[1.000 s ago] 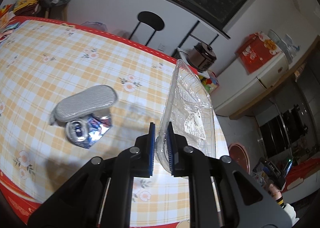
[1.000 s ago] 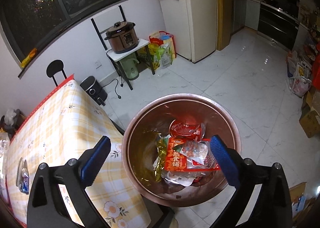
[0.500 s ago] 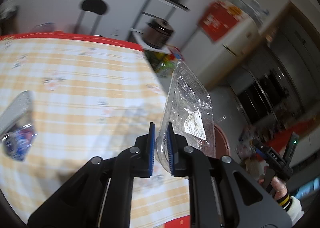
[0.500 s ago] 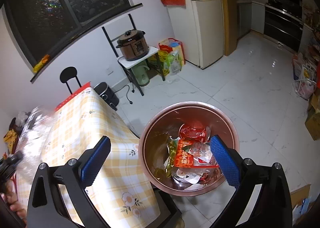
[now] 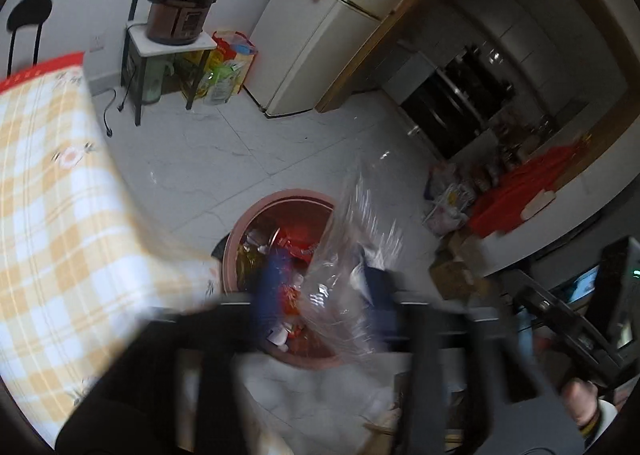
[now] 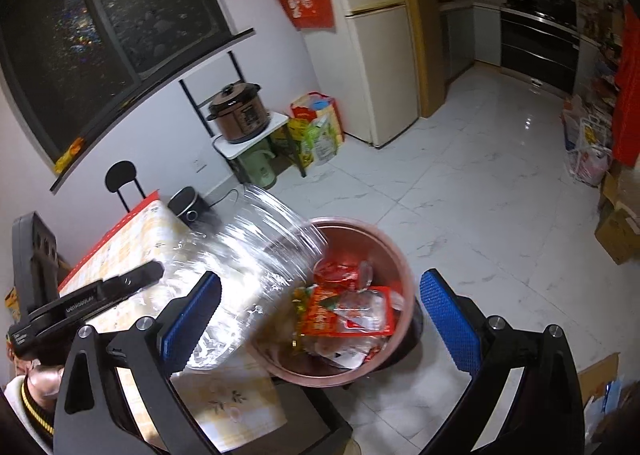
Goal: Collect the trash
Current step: 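Move the left tool over the bin and release the clear container, then return both tools to the table toward the grey sponge and crushed can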
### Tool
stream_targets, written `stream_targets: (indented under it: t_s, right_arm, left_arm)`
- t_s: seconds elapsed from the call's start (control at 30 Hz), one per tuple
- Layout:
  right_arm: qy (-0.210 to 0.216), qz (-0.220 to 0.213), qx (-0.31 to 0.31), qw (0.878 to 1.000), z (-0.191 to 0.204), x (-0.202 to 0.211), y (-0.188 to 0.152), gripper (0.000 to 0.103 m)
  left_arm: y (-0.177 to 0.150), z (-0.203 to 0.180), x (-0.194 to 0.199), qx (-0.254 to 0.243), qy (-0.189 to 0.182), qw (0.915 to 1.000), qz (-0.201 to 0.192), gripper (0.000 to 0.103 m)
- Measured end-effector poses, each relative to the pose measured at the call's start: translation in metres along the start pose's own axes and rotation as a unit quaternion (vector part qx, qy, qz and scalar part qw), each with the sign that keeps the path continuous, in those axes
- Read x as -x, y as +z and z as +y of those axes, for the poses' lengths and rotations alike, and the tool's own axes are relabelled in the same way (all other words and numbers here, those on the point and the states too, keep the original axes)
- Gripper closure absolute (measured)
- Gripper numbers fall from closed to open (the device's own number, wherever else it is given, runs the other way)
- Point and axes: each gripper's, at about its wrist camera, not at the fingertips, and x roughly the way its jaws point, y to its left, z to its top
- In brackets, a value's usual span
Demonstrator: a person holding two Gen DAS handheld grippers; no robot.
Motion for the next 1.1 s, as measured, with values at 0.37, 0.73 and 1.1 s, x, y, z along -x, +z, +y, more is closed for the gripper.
stream_targets:
  t_s: [0.37, 0.73, 1.1]
  right_arm:
    - [0.014, -0.013, -0.002, 1.0, 0.011, 0.006, 0.007, 0.005]
    - [0.043, -0.022, 0.036, 0.998, 0.09, 0.003, 0.003, 0.005]
    - [0.111, 0.006, 0.116, 0.987, 0.218, -0.011, -0.032, 0.005]
  left_arm:
    - [0.001, 0.035, 0.087, -0.016, 0.062, 0.995, -0.076, 0.018]
    - [-0.039, 0.147, 0.249, 0.042, 0.209, 0.9655, -0.149, 0.006]
    - [-0.132, 0.254, 0.409, 0.104, 0.325, 0.9163, -0.21, 0.006]
